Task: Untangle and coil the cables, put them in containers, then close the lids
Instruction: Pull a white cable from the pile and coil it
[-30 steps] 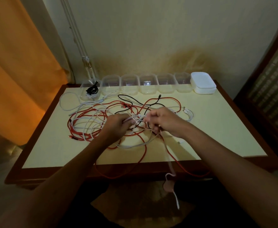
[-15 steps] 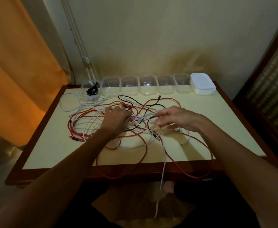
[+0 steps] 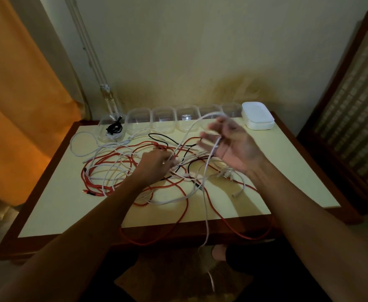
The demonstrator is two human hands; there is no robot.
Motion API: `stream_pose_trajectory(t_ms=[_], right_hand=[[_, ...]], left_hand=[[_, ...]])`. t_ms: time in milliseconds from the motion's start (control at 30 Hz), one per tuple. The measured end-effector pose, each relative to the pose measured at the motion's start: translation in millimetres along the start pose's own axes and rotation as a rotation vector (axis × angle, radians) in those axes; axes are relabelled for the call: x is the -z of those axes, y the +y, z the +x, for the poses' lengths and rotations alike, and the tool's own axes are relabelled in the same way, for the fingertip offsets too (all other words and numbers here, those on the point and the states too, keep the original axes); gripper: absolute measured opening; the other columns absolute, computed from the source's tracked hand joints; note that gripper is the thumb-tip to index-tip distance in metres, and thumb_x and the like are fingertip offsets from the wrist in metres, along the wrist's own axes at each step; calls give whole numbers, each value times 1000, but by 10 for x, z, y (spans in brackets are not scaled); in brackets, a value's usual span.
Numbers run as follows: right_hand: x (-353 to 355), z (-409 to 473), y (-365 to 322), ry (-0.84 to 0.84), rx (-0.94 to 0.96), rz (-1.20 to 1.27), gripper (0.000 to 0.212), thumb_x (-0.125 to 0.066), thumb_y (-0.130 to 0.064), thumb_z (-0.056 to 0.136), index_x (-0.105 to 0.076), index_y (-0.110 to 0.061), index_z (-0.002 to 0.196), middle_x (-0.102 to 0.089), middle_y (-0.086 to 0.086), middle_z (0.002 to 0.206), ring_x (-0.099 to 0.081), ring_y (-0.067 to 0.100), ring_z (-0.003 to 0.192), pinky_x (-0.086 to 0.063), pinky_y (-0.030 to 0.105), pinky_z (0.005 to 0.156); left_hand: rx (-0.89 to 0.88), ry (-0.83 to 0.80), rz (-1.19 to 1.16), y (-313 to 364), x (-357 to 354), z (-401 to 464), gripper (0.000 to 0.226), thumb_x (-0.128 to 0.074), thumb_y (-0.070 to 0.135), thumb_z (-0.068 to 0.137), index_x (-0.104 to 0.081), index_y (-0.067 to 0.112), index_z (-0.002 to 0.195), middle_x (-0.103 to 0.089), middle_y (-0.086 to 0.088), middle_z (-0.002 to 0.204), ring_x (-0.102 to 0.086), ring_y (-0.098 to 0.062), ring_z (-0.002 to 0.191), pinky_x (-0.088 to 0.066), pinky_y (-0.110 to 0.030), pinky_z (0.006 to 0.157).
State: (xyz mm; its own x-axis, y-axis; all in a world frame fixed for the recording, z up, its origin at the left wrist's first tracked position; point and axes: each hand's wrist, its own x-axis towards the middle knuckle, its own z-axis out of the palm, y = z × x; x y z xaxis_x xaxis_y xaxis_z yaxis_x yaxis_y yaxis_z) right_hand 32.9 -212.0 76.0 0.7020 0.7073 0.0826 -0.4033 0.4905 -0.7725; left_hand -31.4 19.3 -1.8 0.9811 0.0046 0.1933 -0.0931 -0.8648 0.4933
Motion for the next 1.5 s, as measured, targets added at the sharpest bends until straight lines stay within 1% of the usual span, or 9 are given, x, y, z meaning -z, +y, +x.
stream_pose_trajectory(t_ms=[67,167,333,600,733,867,1033,1233,1500], right_hand=[[117,-55,-144,89,37,51,26,-44,-12,97,-70,-8,97,-72,8,86,-70,26,80,-58,47,83],[340,-101,-285,305,-143,-593,28,-52,-3,97,-61,-4,123,-74,11,92,-72,28,79,-58,44,80],[430,-123,-188,414,-337,-1096,75,-81,-18,79,-40,-18,143,-71,6,111,-66,20,101,-51,37,87],[311,-23,-27,634,-319,-1840,128,-83,-44,74,14,-23,155,4,11,165,-7,37,150,-19,61,115],[200,-70,88,175,-48,-1909,94,-73,-43,84,-15,-32,157,-13,1,165,-5,26,152,-12,61,119],[100,-174,386,-213,-27,-1706,21,-60,-33,96,-71,-24,112,-71,-3,108,-64,13,98,-50,44,91],[109,-273,580,-3,-15,-1368,28,-56,-14,99,-67,-9,74,-60,-5,57,-55,5,48,-44,21,52],[339,-301,848,381,54,-1177,27,-58,-12,96,-68,-11,71,-56,-13,48,-50,1,42,-38,18,48],[437,-550,1315,82,-52,-1486,22,-60,-22,98,-76,-13,86,-63,-11,64,-56,3,59,-44,29,62]], left_hand=[[134,-50,-94,-80,-34,-59,16,-56,24,97,-69,18,92,-67,1,86,-61,-12,80,-47,-33,72],[213,127,-303,-98,-7,-113,26,-46,17,102,-61,16,80,-62,1,71,-58,-12,66,-42,-26,64],[103,128,-194,84,111,3,30,-40,22,105,-64,10,92,-61,-1,82,-54,-14,77,-34,-10,61],[-40,-49,-123,164,209,-26,24,-42,17,103,-59,11,88,-60,-1,83,-53,-9,78,-39,-25,67],[-35,-203,-253,174,204,-124,27,-44,15,103,-63,14,84,-54,11,72,-47,-1,67,-34,-22,63],[-50,-202,-460,354,157,-263,28,-43,17,103,-62,15,82,-51,15,62,-43,-2,58,-33,-14,56],[252,-298,-991,361,21,-554,26,-41,24,104,-59,7,96,-39,-4,60,-35,-16,51,-33,-26,48],[183,-458,-1254,446,-242,-919,25,-47,-2,95,-49,-2,120,-65,-24,100,-62,-42,105,-51,-44,92],[342,-67,-1697,528,-362,-981,21,-44,-7,92,-59,5,101,-59,-10,81,-61,-24,86,-53,-33,81]])
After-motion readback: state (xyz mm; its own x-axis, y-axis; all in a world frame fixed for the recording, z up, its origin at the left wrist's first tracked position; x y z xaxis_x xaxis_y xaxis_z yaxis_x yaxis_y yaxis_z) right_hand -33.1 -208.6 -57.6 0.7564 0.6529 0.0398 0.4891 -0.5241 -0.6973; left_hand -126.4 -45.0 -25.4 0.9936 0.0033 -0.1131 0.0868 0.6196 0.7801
